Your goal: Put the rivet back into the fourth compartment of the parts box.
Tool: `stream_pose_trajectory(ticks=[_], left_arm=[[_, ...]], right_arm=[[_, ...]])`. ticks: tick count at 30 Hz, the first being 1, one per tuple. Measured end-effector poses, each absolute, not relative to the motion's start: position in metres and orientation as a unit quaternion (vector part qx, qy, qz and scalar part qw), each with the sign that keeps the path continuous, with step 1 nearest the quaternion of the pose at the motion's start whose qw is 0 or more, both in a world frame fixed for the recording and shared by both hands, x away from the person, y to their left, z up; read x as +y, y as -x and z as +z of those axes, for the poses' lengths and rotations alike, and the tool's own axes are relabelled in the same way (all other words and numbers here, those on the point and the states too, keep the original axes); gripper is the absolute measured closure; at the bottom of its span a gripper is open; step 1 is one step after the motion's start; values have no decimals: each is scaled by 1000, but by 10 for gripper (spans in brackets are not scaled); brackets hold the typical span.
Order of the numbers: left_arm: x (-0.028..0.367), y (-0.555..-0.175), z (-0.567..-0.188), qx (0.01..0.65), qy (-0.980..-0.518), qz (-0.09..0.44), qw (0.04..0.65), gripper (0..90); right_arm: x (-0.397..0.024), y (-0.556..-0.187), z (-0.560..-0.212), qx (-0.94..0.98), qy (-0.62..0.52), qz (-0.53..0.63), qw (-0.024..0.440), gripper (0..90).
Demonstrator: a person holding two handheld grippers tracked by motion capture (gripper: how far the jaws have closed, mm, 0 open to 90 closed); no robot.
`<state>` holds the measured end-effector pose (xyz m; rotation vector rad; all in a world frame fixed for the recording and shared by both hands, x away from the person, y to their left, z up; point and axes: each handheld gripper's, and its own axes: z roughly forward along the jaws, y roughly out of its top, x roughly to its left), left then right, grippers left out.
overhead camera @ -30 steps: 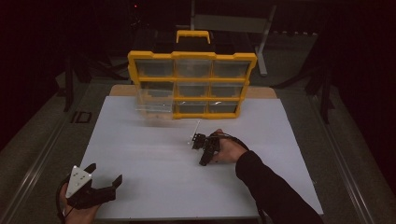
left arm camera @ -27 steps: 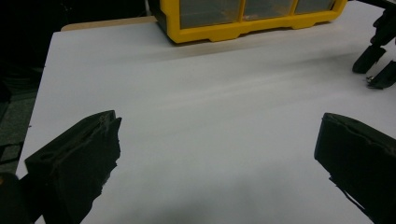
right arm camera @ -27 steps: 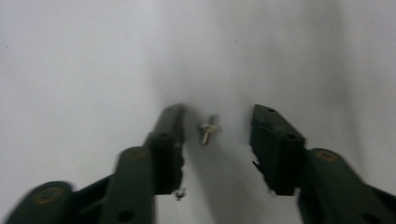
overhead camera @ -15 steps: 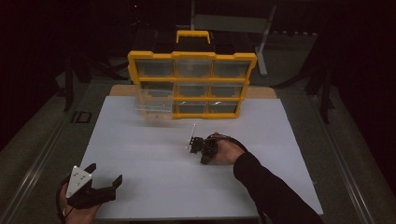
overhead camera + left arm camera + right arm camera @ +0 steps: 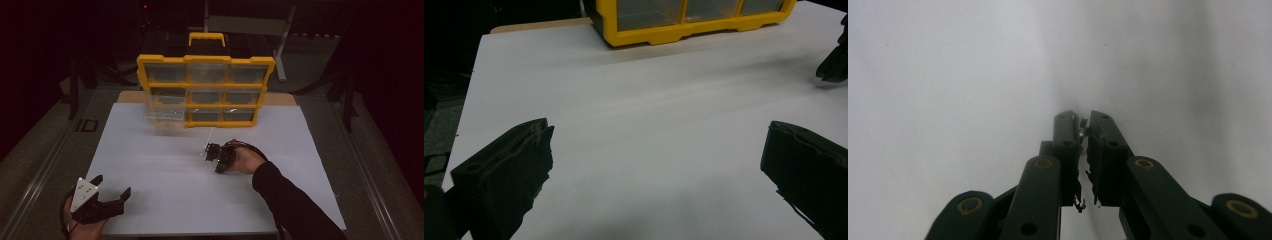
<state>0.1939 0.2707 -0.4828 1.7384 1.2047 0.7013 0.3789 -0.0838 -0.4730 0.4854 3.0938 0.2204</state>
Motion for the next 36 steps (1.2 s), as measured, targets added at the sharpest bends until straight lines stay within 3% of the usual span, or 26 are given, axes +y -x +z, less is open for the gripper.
stream_pose_trajectory(ticks=[36], left_arm=[[271,-194,-483,487,-698,284,442,8]], right_arm=[[-76,-396,-401,979,-159,123,33,829]])
